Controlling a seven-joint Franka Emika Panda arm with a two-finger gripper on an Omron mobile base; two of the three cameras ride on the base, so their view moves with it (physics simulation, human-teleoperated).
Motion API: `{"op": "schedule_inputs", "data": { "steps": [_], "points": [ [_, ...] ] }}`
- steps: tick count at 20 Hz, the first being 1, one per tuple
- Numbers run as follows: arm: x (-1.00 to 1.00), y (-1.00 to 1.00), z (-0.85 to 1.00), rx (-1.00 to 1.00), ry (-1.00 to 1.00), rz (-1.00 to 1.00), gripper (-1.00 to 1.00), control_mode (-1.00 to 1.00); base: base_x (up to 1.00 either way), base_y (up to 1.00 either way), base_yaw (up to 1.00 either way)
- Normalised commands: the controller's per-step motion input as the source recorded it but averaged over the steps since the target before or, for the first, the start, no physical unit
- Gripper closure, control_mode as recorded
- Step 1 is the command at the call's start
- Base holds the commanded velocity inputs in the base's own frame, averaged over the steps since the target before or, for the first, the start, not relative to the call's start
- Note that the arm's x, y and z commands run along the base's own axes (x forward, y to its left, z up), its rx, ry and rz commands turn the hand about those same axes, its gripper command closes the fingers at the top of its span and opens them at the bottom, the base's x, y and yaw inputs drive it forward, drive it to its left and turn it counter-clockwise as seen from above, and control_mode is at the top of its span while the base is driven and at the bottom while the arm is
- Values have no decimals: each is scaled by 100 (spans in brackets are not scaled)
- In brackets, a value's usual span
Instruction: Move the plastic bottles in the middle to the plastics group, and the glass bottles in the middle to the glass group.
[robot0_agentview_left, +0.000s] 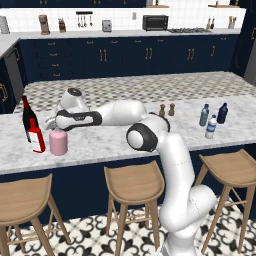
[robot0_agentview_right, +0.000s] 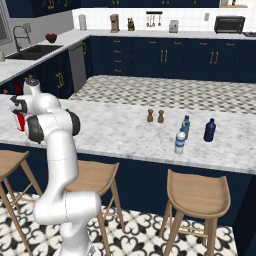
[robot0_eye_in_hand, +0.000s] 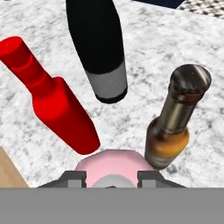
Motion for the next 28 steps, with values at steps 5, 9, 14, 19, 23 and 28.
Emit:
{"op": "schedule_inputs", "data": {
  "steps": [5,9,14,19,23,28],
  "points": [
    [0,0,-10,0,0,0,-100,-100,0,0,0],
    [0,0,0,0,0,0,-100,-100,0,0,0],
    [-1,-2,0,0,-1,0,-100,-100,0,0,0],
    [-15,-23,26,0,-2,0,-100,-100,0,0,0],
    [-24,-32,43,0,0,-1,-100,-100,0,0,0],
    [-43,-74,28,0,0,-2,-100,-100,0,0,0]
  ]
}}
